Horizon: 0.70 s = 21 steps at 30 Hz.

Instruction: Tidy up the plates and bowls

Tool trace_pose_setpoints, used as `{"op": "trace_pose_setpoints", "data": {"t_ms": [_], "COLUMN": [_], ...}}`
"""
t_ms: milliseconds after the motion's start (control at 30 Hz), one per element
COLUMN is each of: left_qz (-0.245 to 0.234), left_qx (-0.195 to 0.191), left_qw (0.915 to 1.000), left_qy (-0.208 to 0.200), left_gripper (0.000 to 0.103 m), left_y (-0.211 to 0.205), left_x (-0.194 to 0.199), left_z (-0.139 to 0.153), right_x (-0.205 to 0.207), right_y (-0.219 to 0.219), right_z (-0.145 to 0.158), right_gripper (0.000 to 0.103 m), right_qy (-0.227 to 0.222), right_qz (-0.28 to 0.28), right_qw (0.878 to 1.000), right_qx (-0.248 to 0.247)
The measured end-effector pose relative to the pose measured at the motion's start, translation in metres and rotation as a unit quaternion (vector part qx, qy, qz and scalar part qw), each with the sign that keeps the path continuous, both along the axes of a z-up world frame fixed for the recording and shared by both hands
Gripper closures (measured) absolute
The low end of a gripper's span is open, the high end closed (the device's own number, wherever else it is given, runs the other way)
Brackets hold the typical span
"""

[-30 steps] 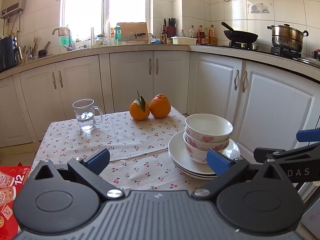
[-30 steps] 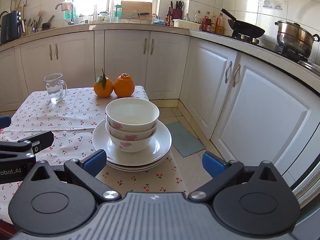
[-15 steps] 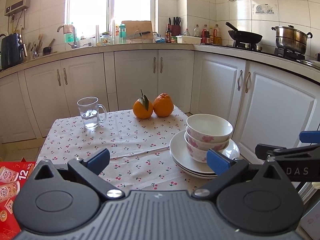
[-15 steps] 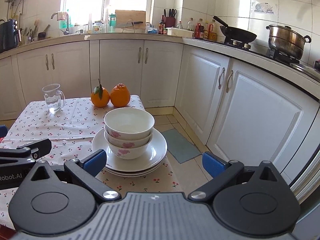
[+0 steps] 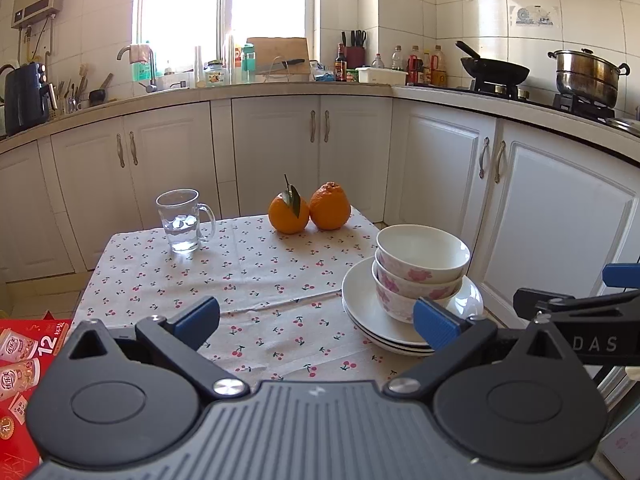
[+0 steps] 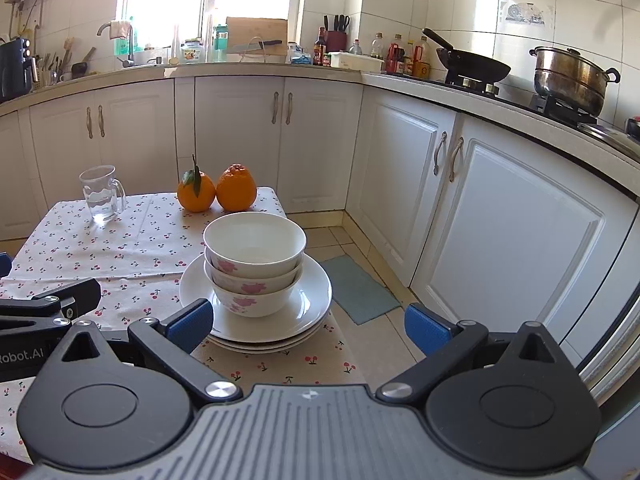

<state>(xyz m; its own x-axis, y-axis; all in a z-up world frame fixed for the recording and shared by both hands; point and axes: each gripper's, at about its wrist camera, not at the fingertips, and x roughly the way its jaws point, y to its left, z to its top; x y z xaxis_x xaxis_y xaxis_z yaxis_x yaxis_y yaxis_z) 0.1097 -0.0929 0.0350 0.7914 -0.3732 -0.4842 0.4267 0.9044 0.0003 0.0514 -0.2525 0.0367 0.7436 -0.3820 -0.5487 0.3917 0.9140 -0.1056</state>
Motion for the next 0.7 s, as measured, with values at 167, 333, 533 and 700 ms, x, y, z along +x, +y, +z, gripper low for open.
{"op": "trace_pose_setpoints", "data": {"t_ms": [167,333,533,700], "left_qz": [0.001,0.001,0.002,0.002], "left_qx": [0.0,0.0,0.001,0.001], "left_qw": [1.0,1.0,1.0,1.0], "left_qy": [0.0,-0.001,-0.003,-0.002], "left_gripper": [0.001,0.001,0.001,0.001], "left_y": [-0.0004,-0.0005,0.0001,0.0002], "left_x": [0.0002,0.0003,0.0003,0.0007], "left_z": [0.0002,0.0007,0.0016,0.0009], "right_x": [-0.0007,-0.001,-0.002,-0.0018], "right_y": [-0.0001,-0.0004,-0.0002,0.0], "right_z": [0.0001,0.0,0.0,0.0], "right_gripper": [0.0,0.0,0.0,0.0], "right_qy": [0.0,-0.001,-0.003,-0.002], "right_qz": [-0.001,0.0,0.0,-0.001], "right_qw": [1.0,1.0,1.0,1.0], "right_qx": [-0.001,-0.002,-0.005,-0.006]}}
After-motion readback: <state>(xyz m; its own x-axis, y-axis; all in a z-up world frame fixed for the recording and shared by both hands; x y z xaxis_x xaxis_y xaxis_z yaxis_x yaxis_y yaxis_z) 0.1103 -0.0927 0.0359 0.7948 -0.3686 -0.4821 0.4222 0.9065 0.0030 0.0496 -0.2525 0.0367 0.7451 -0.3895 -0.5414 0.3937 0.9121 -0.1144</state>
